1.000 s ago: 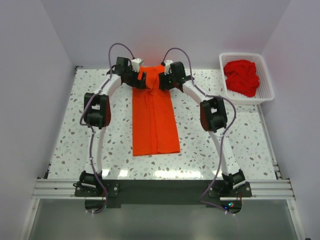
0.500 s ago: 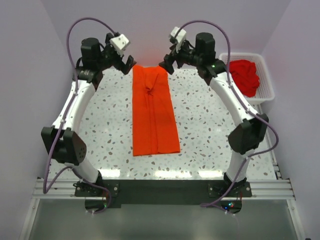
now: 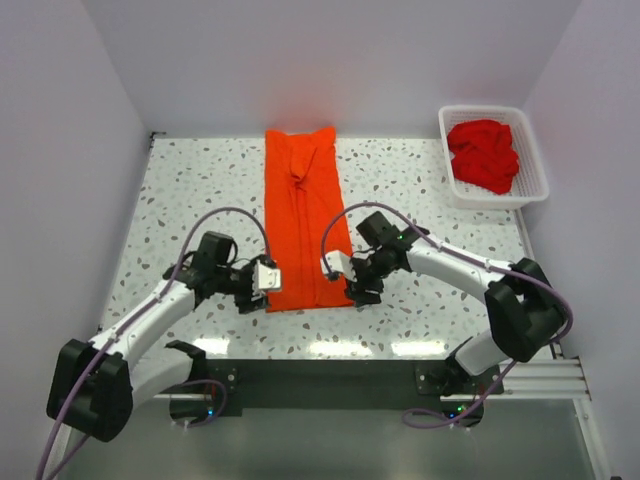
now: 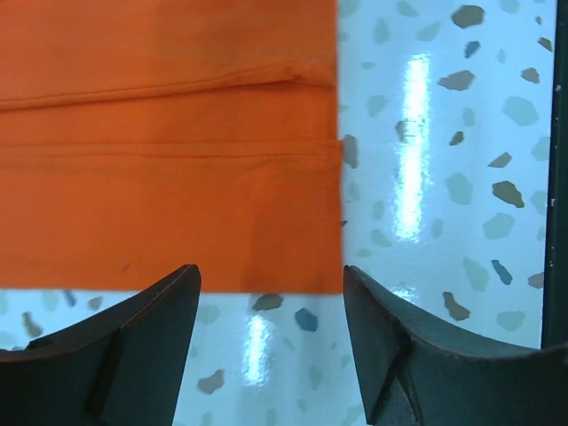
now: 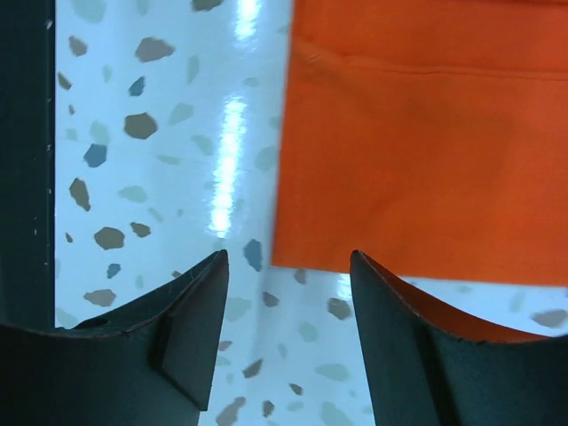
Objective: Fold and stack the t-shirts
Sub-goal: Fold the tshirt
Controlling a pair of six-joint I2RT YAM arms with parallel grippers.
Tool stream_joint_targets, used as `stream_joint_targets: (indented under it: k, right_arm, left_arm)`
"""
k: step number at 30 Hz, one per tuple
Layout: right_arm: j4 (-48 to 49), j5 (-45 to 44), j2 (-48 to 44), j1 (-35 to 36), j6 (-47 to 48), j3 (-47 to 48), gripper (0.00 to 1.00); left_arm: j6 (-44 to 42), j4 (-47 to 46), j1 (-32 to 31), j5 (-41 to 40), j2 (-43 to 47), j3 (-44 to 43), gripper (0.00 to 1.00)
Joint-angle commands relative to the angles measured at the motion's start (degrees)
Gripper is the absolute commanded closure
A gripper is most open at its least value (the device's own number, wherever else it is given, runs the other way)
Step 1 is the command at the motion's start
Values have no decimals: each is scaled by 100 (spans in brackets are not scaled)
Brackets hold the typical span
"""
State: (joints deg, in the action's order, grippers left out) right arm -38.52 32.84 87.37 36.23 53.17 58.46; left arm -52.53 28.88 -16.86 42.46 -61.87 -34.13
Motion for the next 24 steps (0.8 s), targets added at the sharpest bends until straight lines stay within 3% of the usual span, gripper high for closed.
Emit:
stream_joint_targets:
  k: [1,4,9,24]
  right_arm:
    - [573,-207,-423,165,537,-482,41]
    - [995,-339,-300,192,589,-773,42]
    - [1286,-384,69,236,713,-810,46]
    - [592,-217,298,526,782,-590,46]
  left_arm:
    - [-285,-767,-579,-96,297,581,31]
    - [32,-1418,-1036,-518,246,987,32]
    - [15,-1711,-1416,-914,-237,996,33]
    - [-169,-1658,-1469,-1249,-976,829,38]
